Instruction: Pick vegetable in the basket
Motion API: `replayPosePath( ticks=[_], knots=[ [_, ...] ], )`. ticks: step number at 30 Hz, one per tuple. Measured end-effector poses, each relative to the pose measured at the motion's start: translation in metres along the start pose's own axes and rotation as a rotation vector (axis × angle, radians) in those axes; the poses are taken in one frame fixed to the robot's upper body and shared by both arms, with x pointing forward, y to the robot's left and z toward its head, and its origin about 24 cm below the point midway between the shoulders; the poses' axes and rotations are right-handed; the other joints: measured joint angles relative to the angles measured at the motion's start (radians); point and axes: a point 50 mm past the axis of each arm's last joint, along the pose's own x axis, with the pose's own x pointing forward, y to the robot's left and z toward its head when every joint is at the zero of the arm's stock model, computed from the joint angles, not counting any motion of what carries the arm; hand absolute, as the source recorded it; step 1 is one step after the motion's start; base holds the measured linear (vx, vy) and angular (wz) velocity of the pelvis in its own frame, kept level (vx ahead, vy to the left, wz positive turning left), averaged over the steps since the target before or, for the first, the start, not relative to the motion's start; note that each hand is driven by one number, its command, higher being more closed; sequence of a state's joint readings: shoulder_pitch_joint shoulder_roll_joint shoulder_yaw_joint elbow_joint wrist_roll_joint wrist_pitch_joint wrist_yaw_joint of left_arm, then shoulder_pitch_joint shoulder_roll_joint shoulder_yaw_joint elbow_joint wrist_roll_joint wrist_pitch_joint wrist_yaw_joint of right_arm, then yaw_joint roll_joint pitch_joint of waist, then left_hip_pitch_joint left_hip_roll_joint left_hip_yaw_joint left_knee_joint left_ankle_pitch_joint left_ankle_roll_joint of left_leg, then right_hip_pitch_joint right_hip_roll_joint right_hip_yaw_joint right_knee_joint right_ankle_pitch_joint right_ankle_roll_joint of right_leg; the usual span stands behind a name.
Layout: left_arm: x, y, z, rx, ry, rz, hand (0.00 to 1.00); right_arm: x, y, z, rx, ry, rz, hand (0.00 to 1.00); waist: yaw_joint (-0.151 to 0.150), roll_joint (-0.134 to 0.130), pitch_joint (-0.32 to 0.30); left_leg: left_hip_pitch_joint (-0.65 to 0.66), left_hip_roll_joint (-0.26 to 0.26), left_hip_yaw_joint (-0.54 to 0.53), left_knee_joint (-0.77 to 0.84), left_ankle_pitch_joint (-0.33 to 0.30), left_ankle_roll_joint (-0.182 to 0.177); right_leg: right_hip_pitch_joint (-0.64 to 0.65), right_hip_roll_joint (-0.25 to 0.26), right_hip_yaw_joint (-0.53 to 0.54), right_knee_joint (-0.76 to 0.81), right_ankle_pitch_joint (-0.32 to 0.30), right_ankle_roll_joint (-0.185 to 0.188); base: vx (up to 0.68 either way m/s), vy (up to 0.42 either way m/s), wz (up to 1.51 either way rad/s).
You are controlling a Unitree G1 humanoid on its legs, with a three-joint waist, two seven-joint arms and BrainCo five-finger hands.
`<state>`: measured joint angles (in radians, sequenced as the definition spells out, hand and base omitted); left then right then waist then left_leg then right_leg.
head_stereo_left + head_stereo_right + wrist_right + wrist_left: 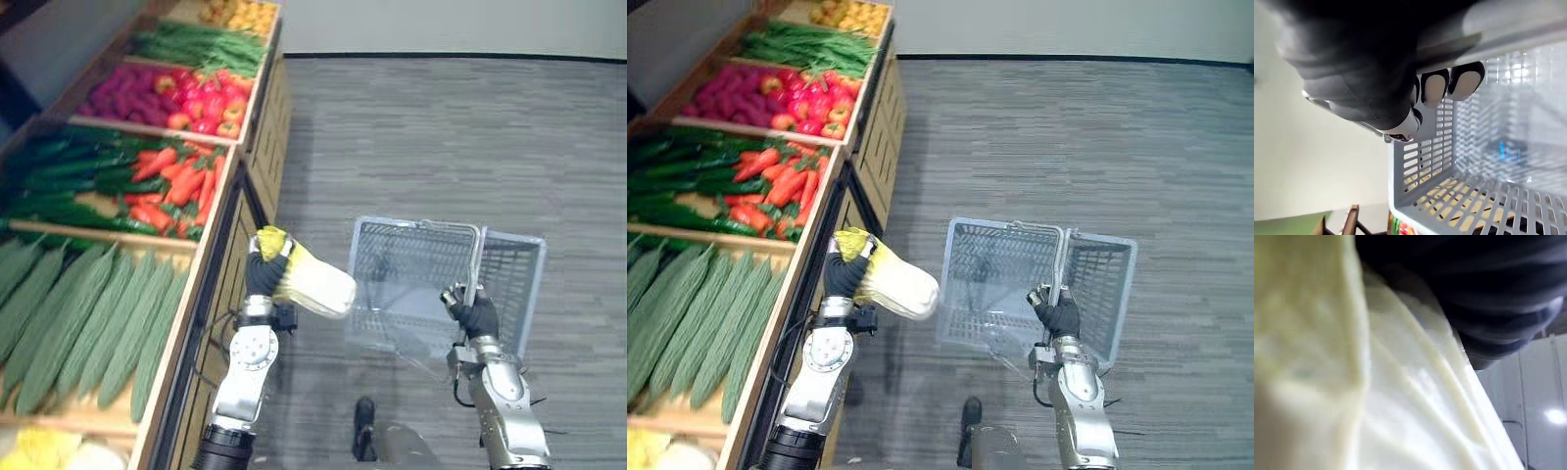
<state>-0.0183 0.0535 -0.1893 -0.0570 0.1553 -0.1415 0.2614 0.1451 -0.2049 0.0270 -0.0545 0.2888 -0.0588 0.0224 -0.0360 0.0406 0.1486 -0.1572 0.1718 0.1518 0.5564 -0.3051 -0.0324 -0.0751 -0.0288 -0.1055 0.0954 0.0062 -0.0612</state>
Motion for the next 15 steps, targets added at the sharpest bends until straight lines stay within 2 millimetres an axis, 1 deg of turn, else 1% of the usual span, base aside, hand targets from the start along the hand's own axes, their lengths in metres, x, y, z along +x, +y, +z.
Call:
replayPosePath(
  ticks=[1,2,3,4,5,6,8,10,13,15],
  knots=[
    [0.002,-0.001,-0.001,0.017,0.001,-0.005,1.0,0.0,0.002,0.0,0.005,0.005,0.026,1.0,0.001,0.017,-0.002,-0.009,-0.025,-0.052,-0.143,0.051,-0.041,0.002,0.003,0.027,0.01,0.001,0.038,0.13,0.239,-0.85],
    [0.003,-0.002,-0.002,0.021,0.002,-0.008,1.0,0.0,0.003,0.0,0.003,0.006,0.042,1.0,0.002,0.042,-0.006,-0.011,-0.021,-0.07,-0.214,0.141,-0.044,0.003,0.016,0.045,0.011,0.002,0.058,0.11,0.258,-0.93],
    [0.004,-0.005,-0.007,0.057,0.016,-0.03,1.0,-0.001,0.004,-0.004,0.019,0.025,0.059,1.0,0.003,0.034,-0.005,0.004,-0.023,-0.04,-0.213,0.158,-0.028,0.008,0.015,0.089,0.002,0.01,0.075,0.14,0.229,-0.64],
    [0.007,-0.004,-0.011,0.103,0.021,-0.049,1.0,-0.004,0.012,-0.005,0.054,0.028,0.095,1.0,-0.005,0.014,-0.007,0.016,-0.05,-0.024,-0.247,0.163,-0.015,0.014,-0.011,0.097,-0.029,0.022,0.097,0.15,0.226,-0.5],
    [0.009,-0.005,-0.012,0.125,0.023,-0.058,1.0,-0.005,0.015,-0.006,0.072,0.032,0.105,1.0,-0.006,0.006,-0.008,0.025,-0.059,-0.01,-0.266,0.168,-0.007,0.012,-0.02,0.108,-0.038,0.026,0.102,0.19,0.224,-0.28],
    [0.011,-0.007,-0.014,0.164,0.022,-0.081,1.0,-0.006,0.022,-0.01,0.104,0.053,0.134,1.0,-0.005,-0.008,-0.006,0.051,-0.08,0.017,-0.308,0.182,0.008,0.013,-0.039,0.13,-0.053,0.033,0.112,0.13,0.174,-0.32],
    [0.012,-0.007,-0.015,0.218,0.016,-0.097,1.0,-0.01,0.028,-0.016,0.148,0.087,0.162,1.0,-0.004,-0.01,-0.007,0.09,-0.107,0.038,-0.364,0.193,0.02,0.026,-0.061,0.145,-0.072,0.033,0.114,0.12,0.129,-0.22],
    [0.012,-0.004,-0.017,0.277,0.01,-0.116,1.0,-0.012,0.031,-0.018,0.178,0.099,0.174,1.0,-0.006,-0.01,-0.008,0.106,-0.116,0.045,-0.386,0.194,0.023,0.038,-0.068,0.155,-0.091,0.036,0.118,0.1,0.075,-0.09],
    [0.016,-0.006,-0.025,0.413,0.009,-0.188,1.0,-0.015,0.039,-0.02,0.221,0.111,0.21,1.0,-0.009,-0.014,-0.009,0.117,-0.119,0.053,-0.412,0.194,0.023,0.04,-0.069,0.165,-0.107,0.04,0.123,0.08,0.032,-0.08],
    [0.016,-0.012,-0.028,0.508,-0.006,-0.244,1.0,-0.018,0.042,-0.022,0.267,0.129,0.229,1.0,-0.017,-0.016,-0.01,0.129,-0.12,0.053,-0.423,0.194,0.023,0.051,-0.066,0.165,-0.119,0.041,0.122,0.07,0.0,-0.02]
  ],
)
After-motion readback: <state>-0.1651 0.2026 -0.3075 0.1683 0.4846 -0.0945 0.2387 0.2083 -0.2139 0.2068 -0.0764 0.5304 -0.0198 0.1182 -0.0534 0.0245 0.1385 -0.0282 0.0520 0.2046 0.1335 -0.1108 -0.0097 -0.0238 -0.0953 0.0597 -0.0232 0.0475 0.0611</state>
